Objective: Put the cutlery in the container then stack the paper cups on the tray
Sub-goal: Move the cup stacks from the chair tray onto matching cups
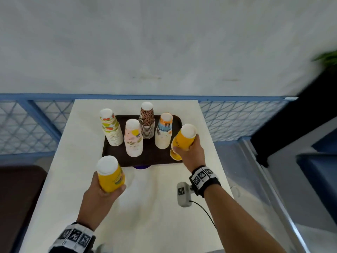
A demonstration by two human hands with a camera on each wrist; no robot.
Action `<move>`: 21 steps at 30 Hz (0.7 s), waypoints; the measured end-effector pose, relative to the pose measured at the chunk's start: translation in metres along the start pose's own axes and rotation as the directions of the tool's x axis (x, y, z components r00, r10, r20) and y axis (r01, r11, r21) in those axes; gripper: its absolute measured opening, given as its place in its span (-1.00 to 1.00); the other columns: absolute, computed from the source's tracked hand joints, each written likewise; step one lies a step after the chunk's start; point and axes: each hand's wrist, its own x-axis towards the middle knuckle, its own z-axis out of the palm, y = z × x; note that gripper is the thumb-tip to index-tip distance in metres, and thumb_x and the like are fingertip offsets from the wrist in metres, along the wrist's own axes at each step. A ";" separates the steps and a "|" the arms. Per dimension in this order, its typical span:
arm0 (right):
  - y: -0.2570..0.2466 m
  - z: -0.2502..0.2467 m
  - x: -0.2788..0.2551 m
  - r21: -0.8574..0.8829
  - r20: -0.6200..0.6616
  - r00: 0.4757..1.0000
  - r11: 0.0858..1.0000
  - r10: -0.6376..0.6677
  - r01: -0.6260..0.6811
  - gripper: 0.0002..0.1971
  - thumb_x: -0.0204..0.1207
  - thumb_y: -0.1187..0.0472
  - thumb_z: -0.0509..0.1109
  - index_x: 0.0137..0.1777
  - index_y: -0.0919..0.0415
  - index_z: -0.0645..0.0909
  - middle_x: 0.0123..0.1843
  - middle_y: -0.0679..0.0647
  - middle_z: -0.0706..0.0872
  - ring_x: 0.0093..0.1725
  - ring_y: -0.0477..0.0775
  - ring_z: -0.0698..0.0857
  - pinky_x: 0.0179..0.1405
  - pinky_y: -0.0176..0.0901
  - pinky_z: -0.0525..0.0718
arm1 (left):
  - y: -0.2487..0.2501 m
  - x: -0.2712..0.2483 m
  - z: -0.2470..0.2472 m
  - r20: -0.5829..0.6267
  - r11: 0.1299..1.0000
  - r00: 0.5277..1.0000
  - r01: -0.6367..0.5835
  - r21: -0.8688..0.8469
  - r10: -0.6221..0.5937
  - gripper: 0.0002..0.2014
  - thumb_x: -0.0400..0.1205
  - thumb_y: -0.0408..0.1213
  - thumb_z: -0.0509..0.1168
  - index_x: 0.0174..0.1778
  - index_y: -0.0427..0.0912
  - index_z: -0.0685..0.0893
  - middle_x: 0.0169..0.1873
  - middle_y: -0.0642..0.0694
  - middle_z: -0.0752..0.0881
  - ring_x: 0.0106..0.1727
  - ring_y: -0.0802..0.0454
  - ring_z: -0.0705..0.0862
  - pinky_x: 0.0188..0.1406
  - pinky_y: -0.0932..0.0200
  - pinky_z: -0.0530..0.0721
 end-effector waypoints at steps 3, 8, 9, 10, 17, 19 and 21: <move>0.012 -0.002 0.031 0.004 -0.016 1.000 1.000 -0.008 0.008 -0.29 0.32 -0.01 0.68 0.41 -0.10 0.38 0.21 -0.06 0.73 0.13 0.04 0.72 0.06 0.00 0.72 | 0.019 0.002 0.022 0.008 1.000 1.000 -0.009 0.010 0.009 -0.34 0.41 -0.11 0.68 0.36 0.23 0.50 0.07 0.15 0.79 0.09 0.03 0.75 0.05 0.08 0.61; 0.041 0.013 0.054 -0.031 0.070 0.997 0.999 0.031 -0.029 -0.26 0.32 0.04 0.69 0.44 -0.06 0.38 0.14 -0.11 0.66 0.10 0.02 0.67 0.06 -0.05 0.67 | 0.044 0.009 0.051 -0.001 0.999 0.999 -0.033 0.015 0.033 -0.27 0.43 -0.08 0.67 0.46 0.26 0.45 0.09 0.20 0.77 0.10 0.11 0.74 0.02 0.16 0.60; 0.047 0.016 0.057 -0.037 0.090 0.995 0.999 0.038 -0.035 -0.27 0.32 0.05 0.69 0.44 -0.04 0.39 0.13 -0.12 0.65 0.09 0.02 0.67 0.05 -0.06 0.66 | 0.049 0.011 0.056 -0.005 0.999 0.999 -0.040 0.012 0.040 -0.28 0.43 -0.08 0.67 0.44 0.29 0.45 0.09 0.23 0.77 0.09 0.21 0.74 0.00 0.21 0.60; 0.054 0.020 0.059 -0.045 0.110 0.993 0.998 0.049 -0.045 -0.28 0.33 0.06 0.68 0.43 -0.03 0.40 0.12 -0.11 0.65 0.10 0.04 0.67 0.06 -0.05 0.67 | 0.052 0.013 0.061 -0.009 0.999 0.999 -0.043 0.008 0.043 -0.28 0.43 -0.08 0.67 0.43 0.31 0.45 0.07 0.27 0.76 0.07 0.31 0.73 -0.04 0.29 0.60; 0.085 0.037 0.062 -0.082 0.180 0.974 0.989 0.135 -0.121 -0.40 0.39 -0.01 0.62 0.36 -0.03 0.43 0.09 -0.05 0.70 0.15 0.17 0.75 0.08 0.08 0.76 | 0.067 0.024 0.083 0.004 0.995 0.995 -0.097 0.003 0.097 -0.23 0.44 -0.08 0.67 0.53 0.15 0.46 0.13 0.26 0.76 0.07 0.57 0.66 -0.17 0.68 0.53; 0.089 0.037 0.063 -0.080 0.209 0.968 0.989 0.141 -0.126 -0.37 0.39 0.01 0.62 0.40 -0.04 0.42 0.10 -0.07 0.70 0.17 0.18 0.75 0.05 0.02 0.73 | 0.072 0.026 0.088 0.015 0.994 0.994 -0.111 -0.017 0.111 -0.22 0.44 -0.10 0.67 0.54 0.13 0.46 0.16 0.25 0.75 0.11 0.53 0.67 -0.14 0.71 0.53; 0.091 0.032 0.062 -0.061 0.242 0.960 0.990 0.138 -0.127 -0.22 0.36 0.05 0.66 0.54 -0.07 0.35 0.24 -0.08 0.68 0.28 0.16 0.71 0.13 0.00 0.69 | 0.079 0.027 0.093 0.032 0.991 0.991 -0.125 -0.049 0.127 -0.22 0.43 -0.11 0.67 0.54 0.12 0.47 0.20 0.21 0.76 0.16 0.43 0.70 -0.07 0.68 0.56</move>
